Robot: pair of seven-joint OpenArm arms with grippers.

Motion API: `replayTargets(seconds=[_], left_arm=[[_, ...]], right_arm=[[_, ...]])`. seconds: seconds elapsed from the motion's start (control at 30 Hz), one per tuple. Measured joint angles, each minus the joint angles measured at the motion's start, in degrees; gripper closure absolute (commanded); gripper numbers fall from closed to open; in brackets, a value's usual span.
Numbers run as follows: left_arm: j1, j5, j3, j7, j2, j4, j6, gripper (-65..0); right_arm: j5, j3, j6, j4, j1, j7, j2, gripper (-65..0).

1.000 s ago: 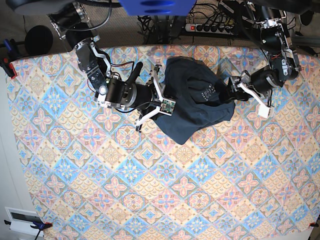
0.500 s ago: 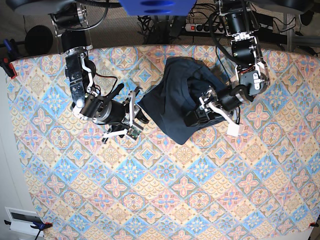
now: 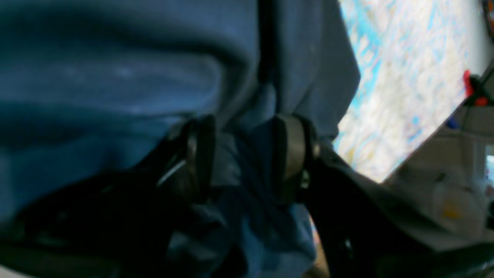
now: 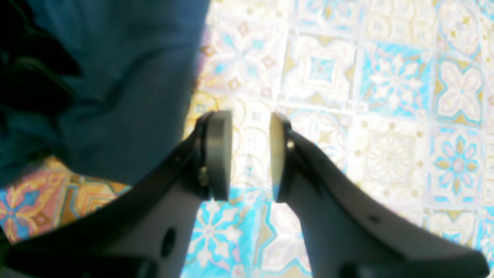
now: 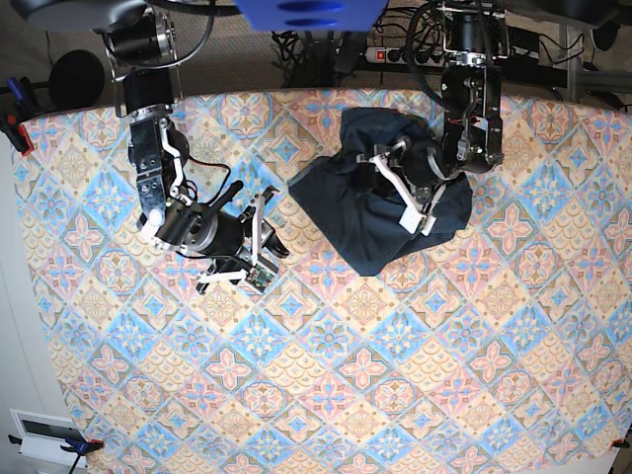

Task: Layout the t-shirt on the table in an organized manner, then fold the t-shirt properly
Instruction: 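Grasp the shirt with both grippers and pull it into a bundle, then fold the shirt edge over with the right gripper toward the left gripper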

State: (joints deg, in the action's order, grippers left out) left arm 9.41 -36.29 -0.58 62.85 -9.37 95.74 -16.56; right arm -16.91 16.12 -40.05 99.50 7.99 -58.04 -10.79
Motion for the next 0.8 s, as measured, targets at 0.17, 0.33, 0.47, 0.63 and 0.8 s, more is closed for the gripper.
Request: replayTargets(seconds=[0.17,0.33,0.47,0.63,0.8], left_arm=[[4.2,-7.1,-4.3,-1.6,-2.7,7.0,1.0,-24.3],[4.2,-17.9,-8.6,-2.2,-2.7,9.2,0.8,-24.3],[6.8,-20.5,-10.5,1.2,-2.8,9.7,0.7,-24.2],[11.6,-15.6,-10.4,2.4,-2.7,9.6,0.6,-23.6],[12.5,-2.8,-10.6,2.3,-2.7,9.6,0.5,-21.7]], right_arm=[[-0.1,5.5,0.2,0.3,0.2,0.1,0.0,-15.7],[-0.2,11.0,0.0,0.5,-0.1,0.2,0.5,-15.7],[-0.7,12.0,-0.1,2.7,0.0,0.5,0.6,-15.5],[-0.1,12.2,0.2,1.0,0.4,0.4,3.4,-6.8],[0.2,17.7,-0.2,-3.9,5.1,0.2,5.5,-4.7]])
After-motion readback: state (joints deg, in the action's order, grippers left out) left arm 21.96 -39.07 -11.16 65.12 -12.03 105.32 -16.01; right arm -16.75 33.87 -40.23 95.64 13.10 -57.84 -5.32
